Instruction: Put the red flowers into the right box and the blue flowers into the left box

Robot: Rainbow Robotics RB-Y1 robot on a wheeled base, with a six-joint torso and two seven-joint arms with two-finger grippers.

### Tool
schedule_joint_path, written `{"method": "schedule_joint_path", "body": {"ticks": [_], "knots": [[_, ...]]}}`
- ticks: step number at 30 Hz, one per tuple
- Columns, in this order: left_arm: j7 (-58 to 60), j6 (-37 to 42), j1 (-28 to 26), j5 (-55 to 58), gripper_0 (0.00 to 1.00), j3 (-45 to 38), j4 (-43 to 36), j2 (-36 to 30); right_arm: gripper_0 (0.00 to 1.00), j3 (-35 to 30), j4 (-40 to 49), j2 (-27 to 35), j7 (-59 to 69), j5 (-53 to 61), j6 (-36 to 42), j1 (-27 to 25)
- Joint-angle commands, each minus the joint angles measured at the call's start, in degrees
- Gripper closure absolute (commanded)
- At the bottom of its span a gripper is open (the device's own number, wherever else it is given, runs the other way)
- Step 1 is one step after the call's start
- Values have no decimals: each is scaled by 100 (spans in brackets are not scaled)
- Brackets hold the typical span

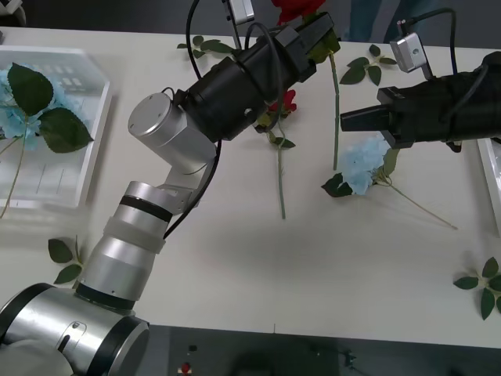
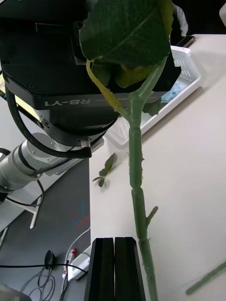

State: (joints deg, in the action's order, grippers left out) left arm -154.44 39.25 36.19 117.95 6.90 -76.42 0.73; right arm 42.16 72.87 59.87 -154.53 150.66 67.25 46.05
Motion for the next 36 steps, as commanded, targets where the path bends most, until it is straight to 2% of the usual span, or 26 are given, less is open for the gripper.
{"method": "schedule_joint_path", "body": {"ticks": [1, 19, 20, 21, 22, 36], "knots": [[-56, -5, 222, 26, 100, -84, -101, 27, 100, -103, 131, -46, -47, 8, -36, 150], [-56, 469, 213, 852, 100, -137, -339, 27, 100, -103, 122, -46, -47, 8, -63, 141], [-56, 469, 213, 852, 100, -145, -339, 27, 81, -103, 114, -46, -47, 8, -63, 150], [-56, 469, 213, 852, 100, -137, -348, 27, 51, -103, 105, -46, -47, 8, -63, 150], [-56, 469, 213, 852, 100, -137, -339, 27, 0, -103, 61, -46, -47, 8, -72, 150], [-56, 373, 213, 527, 100, -145, -339, 27, 0, -217, -308, 25, -47, 394, 7, 159]]}}
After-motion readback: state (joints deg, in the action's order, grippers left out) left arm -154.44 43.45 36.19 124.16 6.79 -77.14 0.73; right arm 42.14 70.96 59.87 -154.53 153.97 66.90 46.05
